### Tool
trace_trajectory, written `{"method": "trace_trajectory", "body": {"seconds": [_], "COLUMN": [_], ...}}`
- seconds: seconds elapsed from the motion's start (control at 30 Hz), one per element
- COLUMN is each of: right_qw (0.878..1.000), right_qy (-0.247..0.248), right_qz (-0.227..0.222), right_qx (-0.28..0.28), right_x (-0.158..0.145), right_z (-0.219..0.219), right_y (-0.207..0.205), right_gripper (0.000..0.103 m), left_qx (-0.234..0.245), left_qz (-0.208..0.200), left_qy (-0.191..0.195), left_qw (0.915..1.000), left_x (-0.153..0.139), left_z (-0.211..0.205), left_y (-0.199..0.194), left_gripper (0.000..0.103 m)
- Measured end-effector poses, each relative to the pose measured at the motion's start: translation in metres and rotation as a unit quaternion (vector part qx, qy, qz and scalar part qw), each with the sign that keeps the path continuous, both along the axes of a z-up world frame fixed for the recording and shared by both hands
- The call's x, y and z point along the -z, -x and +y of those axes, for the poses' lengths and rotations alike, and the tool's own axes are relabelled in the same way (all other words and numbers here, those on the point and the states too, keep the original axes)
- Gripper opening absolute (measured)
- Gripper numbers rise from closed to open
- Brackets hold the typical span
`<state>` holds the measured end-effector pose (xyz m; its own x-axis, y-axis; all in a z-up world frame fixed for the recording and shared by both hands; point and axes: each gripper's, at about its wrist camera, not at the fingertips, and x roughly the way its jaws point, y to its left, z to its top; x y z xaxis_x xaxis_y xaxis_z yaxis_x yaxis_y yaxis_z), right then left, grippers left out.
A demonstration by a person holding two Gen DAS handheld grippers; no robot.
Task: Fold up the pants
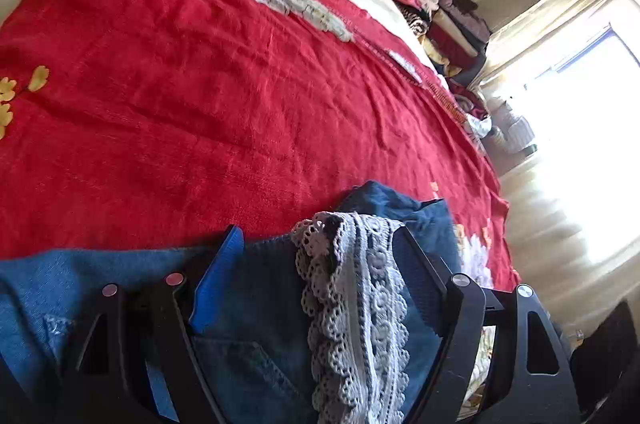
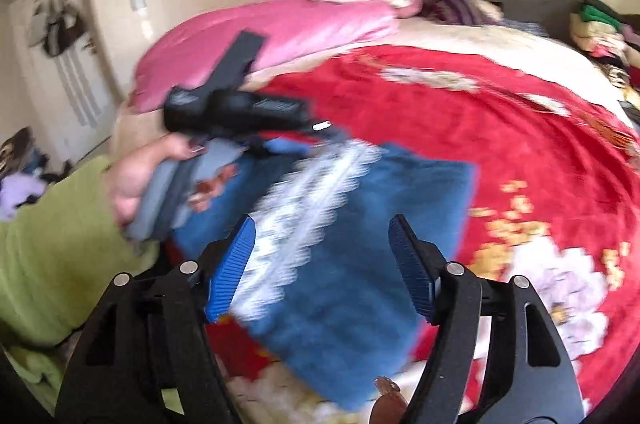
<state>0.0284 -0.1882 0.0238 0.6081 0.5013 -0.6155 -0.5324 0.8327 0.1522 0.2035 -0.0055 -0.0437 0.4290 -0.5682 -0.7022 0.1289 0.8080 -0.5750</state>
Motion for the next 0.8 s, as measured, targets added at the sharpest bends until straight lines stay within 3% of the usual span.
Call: {"method": "trace_trajectory", "body": {"seconds": [0.13,0.2,0.27,0.33,0.37,0.5,0.6,0.7,0.8], "right_qw": [0.998,0.996,0.993,0.991,0.990,0.989,0.993,0.992,0.990], "right_qy": [0.006,0.003,-0.013,-0.024,-0.025,-0.020,0.003,0.033,0.054], "right_qz": [0.034,0.056,0.075,0.090,0.096,0.099,0.076,0.070,0.071], "right_qx": [0.049,0.075,0.089,0.100,0.099,0.103,0.093,0.099,0.108], "right_x": [0.013,0.021,0.026,0.035,0.039,0.045,0.046,0.052,0.060], "right_z": [-0.019,-0.025,-0.031,-0.035,-0.036,-0.032,-0.025,-0.019,-0.018], "right_y": [-0.044,-0.065,-0.081,-0.102,-0.109,-0.114,-0.111,-0.116,-0.118], "right_gripper": [0.063,0.063,0.063,0.063,0.063,0.063,0.063,0.063,0.063], "left_qx": [-0.009,-0.019,-0.016,-0.009,-0.002,-0.008,-0.017,-0.010,-0.011], "left_qz": [0.000,-0.001,0.002,0.000,-0.007,-0.044,-0.079,-0.063,-0.058], "left_qy": [-0.014,-0.014,0.002,0.000,-0.003,0.023,-0.024,-0.057,-0.081], "left_qw": [0.9999,0.9997,0.9999,1.0000,1.0000,0.9987,0.9964,0.9963,0.9950], "left_x": [0.003,0.003,0.005,0.005,0.003,-0.019,-0.035,-0.022,-0.012], "left_z": [-0.008,-0.009,-0.011,-0.014,-0.018,-0.007,-0.003,-0.012,-0.016], "left_y": [-0.006,-0.007,-0.008,-0.006,-0.003,0.013,0.021,0.013,0.011], "left_gripper": [0.074,0.065,0.032,0.024,0.015,0.014,0.014,0.015,0.022]}}
